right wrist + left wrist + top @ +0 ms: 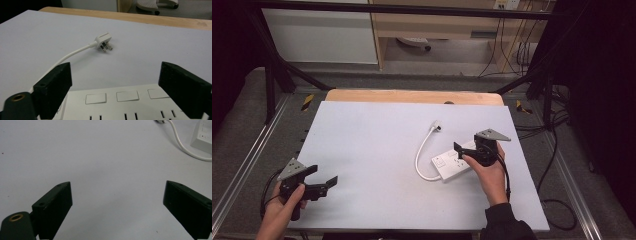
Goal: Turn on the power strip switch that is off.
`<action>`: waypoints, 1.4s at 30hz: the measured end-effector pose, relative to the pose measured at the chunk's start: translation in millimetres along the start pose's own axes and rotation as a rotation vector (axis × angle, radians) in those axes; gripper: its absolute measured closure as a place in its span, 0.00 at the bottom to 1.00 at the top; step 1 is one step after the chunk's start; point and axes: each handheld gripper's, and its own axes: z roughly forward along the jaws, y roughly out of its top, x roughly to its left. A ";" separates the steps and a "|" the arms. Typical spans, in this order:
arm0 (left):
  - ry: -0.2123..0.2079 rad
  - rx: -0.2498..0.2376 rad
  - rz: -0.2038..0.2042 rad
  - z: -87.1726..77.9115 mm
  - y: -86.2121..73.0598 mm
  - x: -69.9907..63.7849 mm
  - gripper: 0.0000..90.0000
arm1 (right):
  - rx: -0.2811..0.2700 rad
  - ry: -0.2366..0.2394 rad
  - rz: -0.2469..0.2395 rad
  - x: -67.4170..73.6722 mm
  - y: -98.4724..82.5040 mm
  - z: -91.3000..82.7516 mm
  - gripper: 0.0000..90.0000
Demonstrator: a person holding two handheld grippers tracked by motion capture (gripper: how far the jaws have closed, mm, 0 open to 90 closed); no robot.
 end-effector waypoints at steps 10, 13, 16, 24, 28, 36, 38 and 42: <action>0.001 0.000 -0.007 -1.6 -1.1 1.3 0.10 | -0.023 -0.015 -0.010 4.2 4.3 -3.5 0.04; -0.001 0.001 -0.006 -0.9 -0.8 1.0 0.10 | -0.032 -0.006 -0.020 6.4 5.3 -6.2 0.04; -0.001 -0.001 -0.006 -0.9 -0.6 0.9 0.10 | -0.043 -0.002 -0.029 8.4 7.3 -10.1 0.04; 0.000 -0.002 -0.007 -0.2 0.2 0.5 0.10 | -0.073 -0.008 -0.052 11.9 11.5 -21.5 0.04; 0.003 0.000 -0.007 -1.2 -0.7 0.7 0.10 | -0.090 -0.043 -0.070 11.0 9.7 -22.4 0.05; 0.004 -0.009 -0.030 -8.3 -3.4 2.7 0.10 | -0.068 -0.048 -0.077 11.8 6.3 -27.5 0.05; -0.004 -0.020 -0.031 -10.6 -3.4 3.2 0.10 | -0.074 -0.047 -0.079 12.4 6.4 -32.2 0.04; -0.011 -0.030 -0.045 -11.3 -3.0 4.5 0.09 | -0.079 -0.037 -0.074 10.5 3.0 -42.7 0.04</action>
